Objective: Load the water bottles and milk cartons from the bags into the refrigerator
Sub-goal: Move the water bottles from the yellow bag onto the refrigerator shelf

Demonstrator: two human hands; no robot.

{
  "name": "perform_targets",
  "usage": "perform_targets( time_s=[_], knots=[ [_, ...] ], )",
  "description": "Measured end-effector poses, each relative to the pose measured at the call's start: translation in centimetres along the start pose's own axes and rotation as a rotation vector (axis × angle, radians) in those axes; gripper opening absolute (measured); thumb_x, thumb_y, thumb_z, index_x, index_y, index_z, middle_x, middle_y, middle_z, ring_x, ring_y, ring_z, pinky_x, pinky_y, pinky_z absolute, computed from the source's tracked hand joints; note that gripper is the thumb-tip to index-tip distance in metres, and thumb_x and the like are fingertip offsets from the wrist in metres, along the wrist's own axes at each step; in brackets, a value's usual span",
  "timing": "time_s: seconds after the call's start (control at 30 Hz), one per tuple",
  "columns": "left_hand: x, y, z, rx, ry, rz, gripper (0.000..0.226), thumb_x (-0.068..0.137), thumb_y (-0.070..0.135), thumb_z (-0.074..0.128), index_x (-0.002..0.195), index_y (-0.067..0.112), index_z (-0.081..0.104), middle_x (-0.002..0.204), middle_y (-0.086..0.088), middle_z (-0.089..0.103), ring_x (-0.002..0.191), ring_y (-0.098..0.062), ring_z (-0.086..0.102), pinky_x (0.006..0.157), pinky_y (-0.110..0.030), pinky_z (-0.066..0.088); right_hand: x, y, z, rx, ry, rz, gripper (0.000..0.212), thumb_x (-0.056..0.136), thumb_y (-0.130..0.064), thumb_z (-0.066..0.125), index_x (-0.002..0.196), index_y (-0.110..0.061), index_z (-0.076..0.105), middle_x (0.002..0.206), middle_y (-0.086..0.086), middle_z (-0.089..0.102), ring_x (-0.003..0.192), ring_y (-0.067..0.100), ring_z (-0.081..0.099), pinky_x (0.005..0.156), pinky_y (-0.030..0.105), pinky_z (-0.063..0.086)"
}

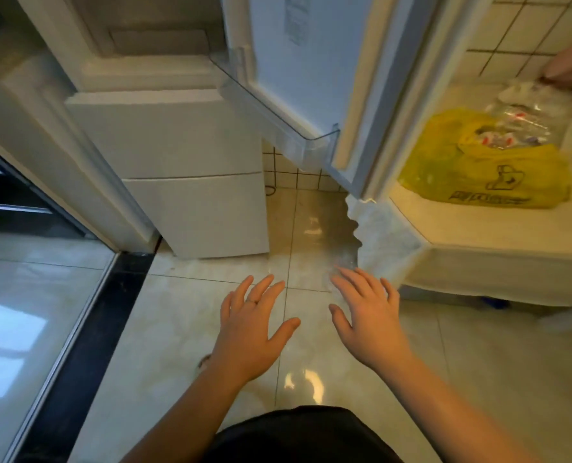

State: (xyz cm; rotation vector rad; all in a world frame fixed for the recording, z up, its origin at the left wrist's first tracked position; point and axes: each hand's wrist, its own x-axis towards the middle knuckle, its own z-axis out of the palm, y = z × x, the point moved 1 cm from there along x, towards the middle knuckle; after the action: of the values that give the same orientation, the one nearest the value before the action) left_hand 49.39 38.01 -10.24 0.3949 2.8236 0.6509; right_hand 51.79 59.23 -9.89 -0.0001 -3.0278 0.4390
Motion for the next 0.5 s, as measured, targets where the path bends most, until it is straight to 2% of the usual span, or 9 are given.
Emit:
perform_targets(
  time_s=[0.13,0.3,0.5],
  knots=[
    [-1.0,5.4,3.0,-0.002,-0.006,0.041,0.078,0.082,0.080,0.018,0.151,0.042,0.023,0.161,0.015,0.018,0.150,-0.013,0.004,0.119,-0.038,0.004,-4.0,5.8,-1.8,0.019,0.003,0.062,0.050,0.088,-0.041,0.048,0.136,-0.028,0.052,0.142,-0.006,0.050,0.135,0.021,0.042,0.111,0.052,0.027],
    [0.0,11.1,5.6,0.003,-0.045,0.110,0.067,0.091,0.071,0.034,0.151,0.043,0.022,0.161,0.016,0.017,0.150,-0.013,0.002,0.119,-0.038,0.005,-6.3,11.5,-4.0,0.014,0.039,0.116,0.051,0.087,-0.041,0.050,0.136,-0.027,0.052,0.141,-0.004,0.051,0.133,0.021,0.044,0.111,0.052,0.028],
    [4.9,17.6,8.7,0.027,-0.109,0.239,0.067,0.091,0.071,0.033,0.151,0.042,0.021,0.161,0.015,0.018,0.149,-0.012,0.002,0.119,-0.036,0.006,-6.3,18.9,-5.8,0.015,0.124,0.196,0.047,0.084,-0.036,0.055,0.131,-0.027,0.053,0.136,-0.005,0.053,0.129,0.020,0.044,0.107,0.052,0.031]
  ],
)
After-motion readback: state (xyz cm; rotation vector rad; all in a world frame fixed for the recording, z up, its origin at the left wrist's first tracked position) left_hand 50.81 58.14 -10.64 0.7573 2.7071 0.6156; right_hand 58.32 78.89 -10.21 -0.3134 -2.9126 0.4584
